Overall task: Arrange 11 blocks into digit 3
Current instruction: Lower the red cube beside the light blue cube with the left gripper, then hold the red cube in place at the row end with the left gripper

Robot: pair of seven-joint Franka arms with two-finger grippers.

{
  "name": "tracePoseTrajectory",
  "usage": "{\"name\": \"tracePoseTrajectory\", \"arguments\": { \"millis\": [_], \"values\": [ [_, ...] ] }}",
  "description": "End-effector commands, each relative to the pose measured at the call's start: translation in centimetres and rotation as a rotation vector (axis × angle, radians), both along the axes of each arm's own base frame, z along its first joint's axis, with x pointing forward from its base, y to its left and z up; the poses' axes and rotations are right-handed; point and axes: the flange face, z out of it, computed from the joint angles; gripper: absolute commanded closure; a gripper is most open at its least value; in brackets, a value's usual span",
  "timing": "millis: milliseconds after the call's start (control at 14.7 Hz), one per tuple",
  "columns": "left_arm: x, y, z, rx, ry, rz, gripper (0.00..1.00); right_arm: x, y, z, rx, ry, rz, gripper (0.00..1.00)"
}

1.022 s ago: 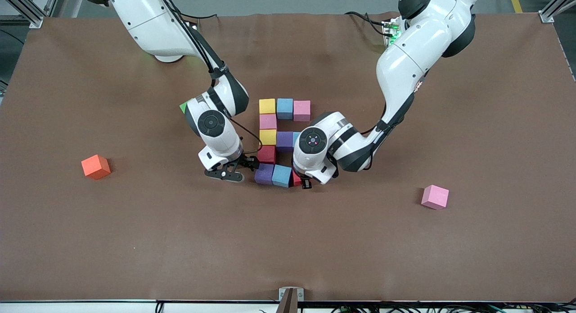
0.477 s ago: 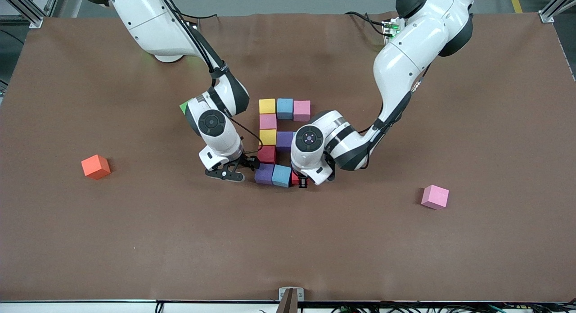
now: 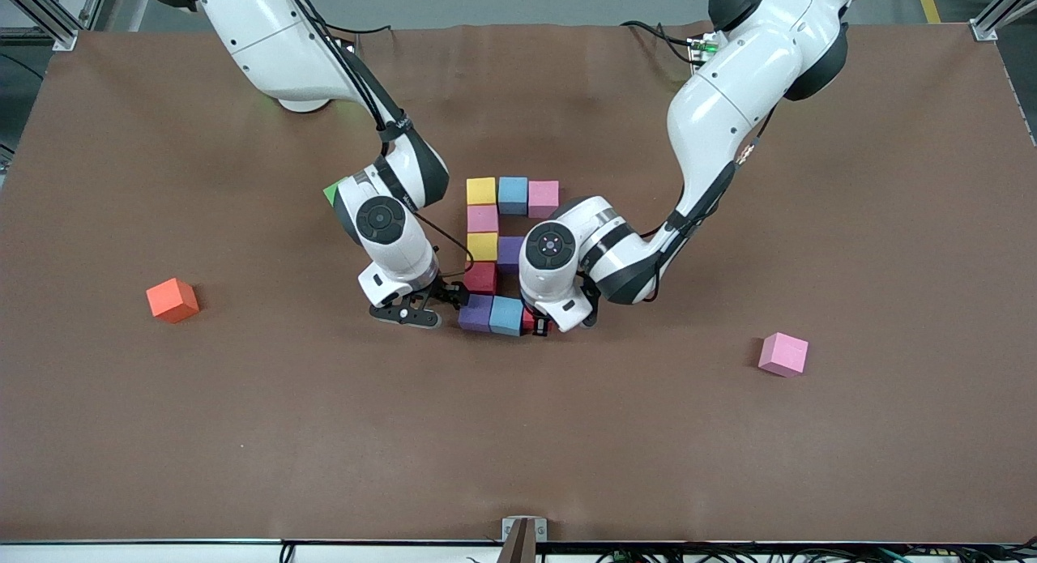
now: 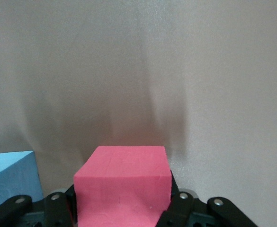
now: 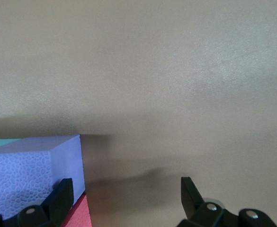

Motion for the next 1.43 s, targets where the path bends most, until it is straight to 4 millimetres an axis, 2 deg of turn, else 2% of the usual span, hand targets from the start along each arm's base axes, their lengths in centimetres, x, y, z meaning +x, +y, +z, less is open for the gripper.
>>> {"name": "tracePoseTrajectory", "arguments": {
  "millis": [0,341,681,886,1363],
  "values": [
    [-3.2,-0.9,-5.3,0.042,0.081,-0.046,0.69,0.2,0.3,-0.2,0.012,-0.008,-0.018,0.0],
    [-4.0,-1.3,-5.5,0.056,0.088,-0.143,0.69,0.4,0.5,-0.2,0.014,-0.012,-0.018,0.0],
    [-3.2,-0.5,-4.9,0.05,0.09,-0.11,0.69,0.6,0.6,-0.2,0.016,-0.015,-0.018,0.0],
    [-1.9,1.0,-5.3,0.076,0.078,0.016,0.69,0.6,0.7,-0.2,0.016,-0.015,-0.016,0.0],
    [-0.5,2.2,-5.3,0.089,0.045,0.26,0.68,0.6,0.7,-0.2,0.015,-0.014,-0.015,0.0]
  ]
}}
